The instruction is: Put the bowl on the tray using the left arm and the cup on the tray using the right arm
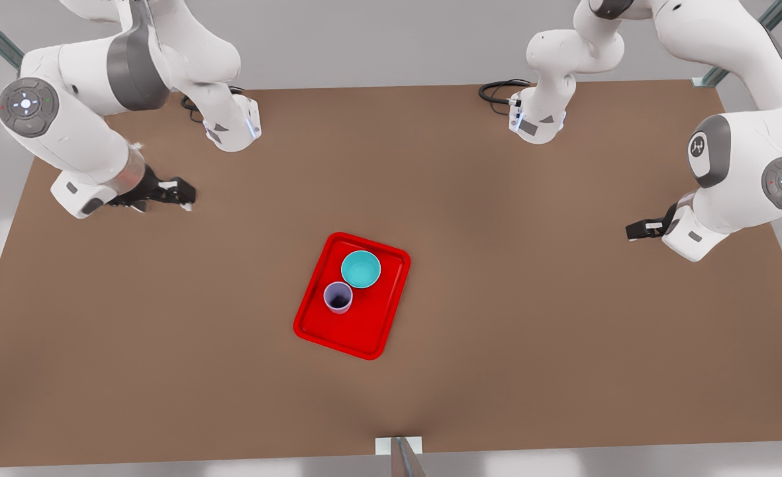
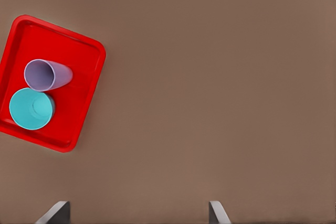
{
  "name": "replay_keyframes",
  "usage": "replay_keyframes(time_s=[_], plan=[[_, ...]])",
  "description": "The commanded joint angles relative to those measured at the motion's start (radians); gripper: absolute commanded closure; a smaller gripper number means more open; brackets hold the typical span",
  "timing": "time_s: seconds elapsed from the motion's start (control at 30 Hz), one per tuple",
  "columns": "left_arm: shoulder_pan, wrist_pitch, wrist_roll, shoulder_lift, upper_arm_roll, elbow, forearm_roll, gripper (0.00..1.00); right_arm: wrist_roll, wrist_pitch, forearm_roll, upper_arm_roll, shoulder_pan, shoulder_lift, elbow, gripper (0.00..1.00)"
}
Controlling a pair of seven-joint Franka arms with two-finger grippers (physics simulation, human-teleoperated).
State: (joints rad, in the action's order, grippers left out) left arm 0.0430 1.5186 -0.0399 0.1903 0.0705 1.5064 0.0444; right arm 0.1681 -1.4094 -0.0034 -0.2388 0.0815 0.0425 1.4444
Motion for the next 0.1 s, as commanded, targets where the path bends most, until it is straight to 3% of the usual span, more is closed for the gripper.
replay_keyframes(time_s=[0.0,0.07], plan=[[0.0,0.0,0.0,0.0,0.0,0.0,0.0,0.0,-0.004,0.006,0.0,0.0,-0.082,0.002,-0.004,0.0],[0.0,0.0,0.0,0.0,0.0,0.0,0.0,0.0,0.002,0.004,-0.007,-0.002,-0.085,0.003,-0.007,0.0]])
